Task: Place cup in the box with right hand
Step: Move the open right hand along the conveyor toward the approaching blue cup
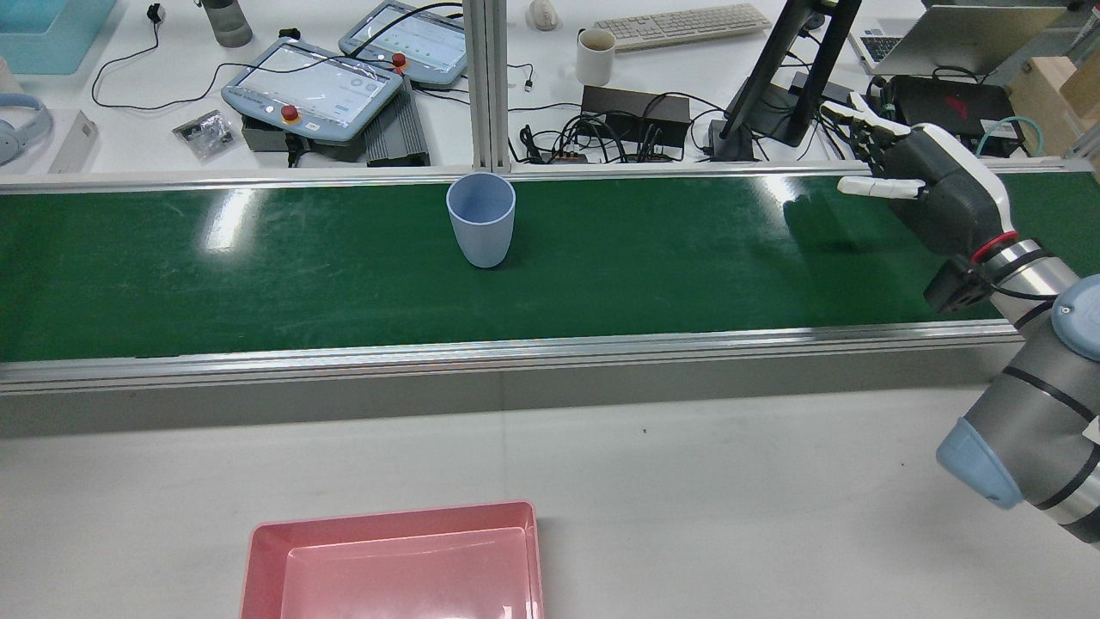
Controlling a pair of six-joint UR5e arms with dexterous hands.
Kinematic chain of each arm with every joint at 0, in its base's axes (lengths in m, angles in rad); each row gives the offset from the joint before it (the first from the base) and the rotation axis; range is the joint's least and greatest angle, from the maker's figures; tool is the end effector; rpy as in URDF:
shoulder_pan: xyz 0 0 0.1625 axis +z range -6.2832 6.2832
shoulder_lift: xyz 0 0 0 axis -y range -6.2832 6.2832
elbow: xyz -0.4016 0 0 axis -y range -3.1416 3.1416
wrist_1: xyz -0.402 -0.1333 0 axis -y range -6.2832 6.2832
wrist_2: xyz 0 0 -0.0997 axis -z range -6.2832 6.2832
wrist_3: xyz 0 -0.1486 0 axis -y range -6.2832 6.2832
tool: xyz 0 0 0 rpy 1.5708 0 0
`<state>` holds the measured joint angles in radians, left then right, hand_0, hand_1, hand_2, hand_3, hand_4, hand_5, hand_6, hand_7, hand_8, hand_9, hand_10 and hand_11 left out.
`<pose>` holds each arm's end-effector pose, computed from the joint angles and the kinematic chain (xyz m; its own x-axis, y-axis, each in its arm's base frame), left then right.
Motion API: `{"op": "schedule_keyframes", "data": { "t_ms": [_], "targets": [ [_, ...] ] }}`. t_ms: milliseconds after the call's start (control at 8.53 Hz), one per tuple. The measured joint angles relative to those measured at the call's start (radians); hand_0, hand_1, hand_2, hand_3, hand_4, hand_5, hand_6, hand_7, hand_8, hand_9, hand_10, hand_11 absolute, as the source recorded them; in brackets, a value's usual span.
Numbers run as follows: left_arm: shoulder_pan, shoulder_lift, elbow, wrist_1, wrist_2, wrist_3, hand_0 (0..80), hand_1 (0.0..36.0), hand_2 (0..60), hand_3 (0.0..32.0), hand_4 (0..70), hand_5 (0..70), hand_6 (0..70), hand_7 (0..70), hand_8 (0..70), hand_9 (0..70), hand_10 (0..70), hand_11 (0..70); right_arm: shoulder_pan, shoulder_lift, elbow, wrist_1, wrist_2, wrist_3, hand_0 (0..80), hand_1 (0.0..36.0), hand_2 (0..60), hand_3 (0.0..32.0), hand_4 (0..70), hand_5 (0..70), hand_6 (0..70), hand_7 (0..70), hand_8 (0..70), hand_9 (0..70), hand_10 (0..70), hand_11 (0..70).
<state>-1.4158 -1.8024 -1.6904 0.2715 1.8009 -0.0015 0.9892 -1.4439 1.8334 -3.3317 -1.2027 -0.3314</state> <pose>-0.0022 -0.6297 0.5029 -0.9269 -0.3751 -0.0167 -0.0137 0.0781 -0.9969 -0.1617 -0.5859 0.4785 -0.9558 0.1521 0.2515 -0.2138 0.2274 -0.9500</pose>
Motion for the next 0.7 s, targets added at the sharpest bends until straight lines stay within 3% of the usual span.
{"op": "schedule_keyframes", "data": {
  "t_ms": [469,704],
  "targets": [
    [0.000,0.000,0.000,0.000,0.000,0.000,0.0,0.0,0.0,0.0,0.0,0.0,0.0,0.0,0.0,0.0,0.0,0.0,-0.007,0.005,0.004,-0.006,-0.004,-0.031,48.0,13.7,2.9,0.0,3.4,3.2,0.5,0.0,0.0,0.0,0.0,0.0],
    [0.000,0.000,0.000,0.000,0.000,0.000,0.0,0.0,0.0,0.0,0.0,0.0,0.0,0.0,0.0,0.0,0.0,0.0,0.004,0.000,0.008,-0.007,-0.009,-0.108,48.2,13.0,0.0,0.0,0.0,3.3,0.1,0.0,0.0,0.0,0.0,0.0]
  ]
}}
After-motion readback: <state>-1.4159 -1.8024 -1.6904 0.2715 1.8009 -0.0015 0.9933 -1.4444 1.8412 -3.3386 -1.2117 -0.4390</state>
